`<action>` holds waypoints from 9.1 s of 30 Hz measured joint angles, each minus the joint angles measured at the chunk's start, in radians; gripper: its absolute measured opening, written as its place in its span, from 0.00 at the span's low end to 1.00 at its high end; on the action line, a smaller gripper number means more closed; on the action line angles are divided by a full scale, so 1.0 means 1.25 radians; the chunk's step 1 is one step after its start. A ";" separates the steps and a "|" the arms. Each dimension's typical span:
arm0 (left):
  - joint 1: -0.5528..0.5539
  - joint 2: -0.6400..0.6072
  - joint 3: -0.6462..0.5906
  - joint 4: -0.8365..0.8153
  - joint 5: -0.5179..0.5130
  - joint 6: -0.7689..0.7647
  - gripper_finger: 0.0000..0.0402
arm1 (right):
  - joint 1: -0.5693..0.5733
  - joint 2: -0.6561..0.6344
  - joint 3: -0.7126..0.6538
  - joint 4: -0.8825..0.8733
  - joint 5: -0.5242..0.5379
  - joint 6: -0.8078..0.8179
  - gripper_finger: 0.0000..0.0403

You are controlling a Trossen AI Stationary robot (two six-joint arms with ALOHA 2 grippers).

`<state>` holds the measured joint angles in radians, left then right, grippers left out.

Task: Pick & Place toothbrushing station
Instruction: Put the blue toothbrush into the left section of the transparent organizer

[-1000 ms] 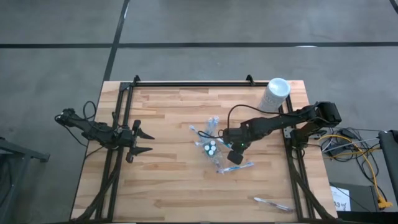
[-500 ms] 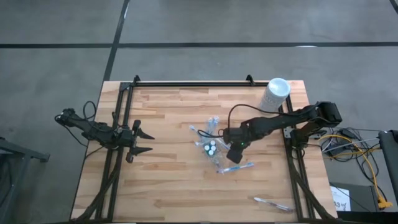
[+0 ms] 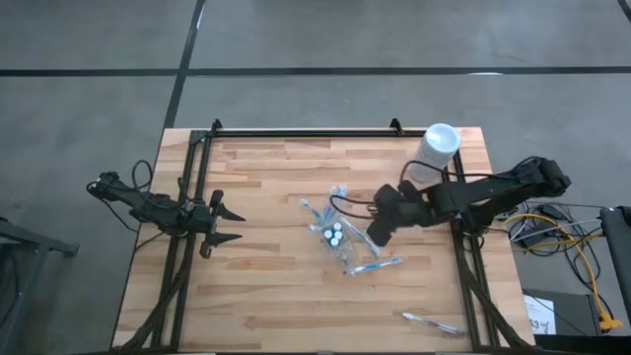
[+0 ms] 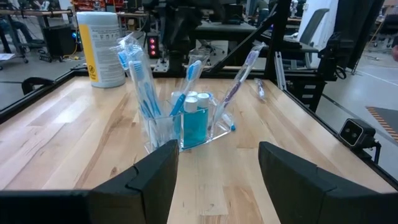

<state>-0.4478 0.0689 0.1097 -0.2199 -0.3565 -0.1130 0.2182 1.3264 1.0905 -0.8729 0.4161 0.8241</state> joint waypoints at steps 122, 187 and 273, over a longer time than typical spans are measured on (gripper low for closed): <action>0.000 0.000 0.000 -0.001 0.000 0.000 0.57 | 0.396 0.245 -0.436 0.622 0.341 0.300 0.02; 0.000 0.000 0.000 -0.002 0.000 0.000 0.57 | 0.394 -0.190 -0.273 0.136 0.298 0.101 0.02; 0.000 0.000 0.000 -0.005 0.000 0.000 0.57 | -0.294 0.413 0.622 -0.401 -0.613 -0.407 0.02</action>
<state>-0.4477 0.0689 0.1101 -0.2261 -0.3565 -0.1130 -0.1497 1.8423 1.8684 -1.3737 -0.3497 0.3155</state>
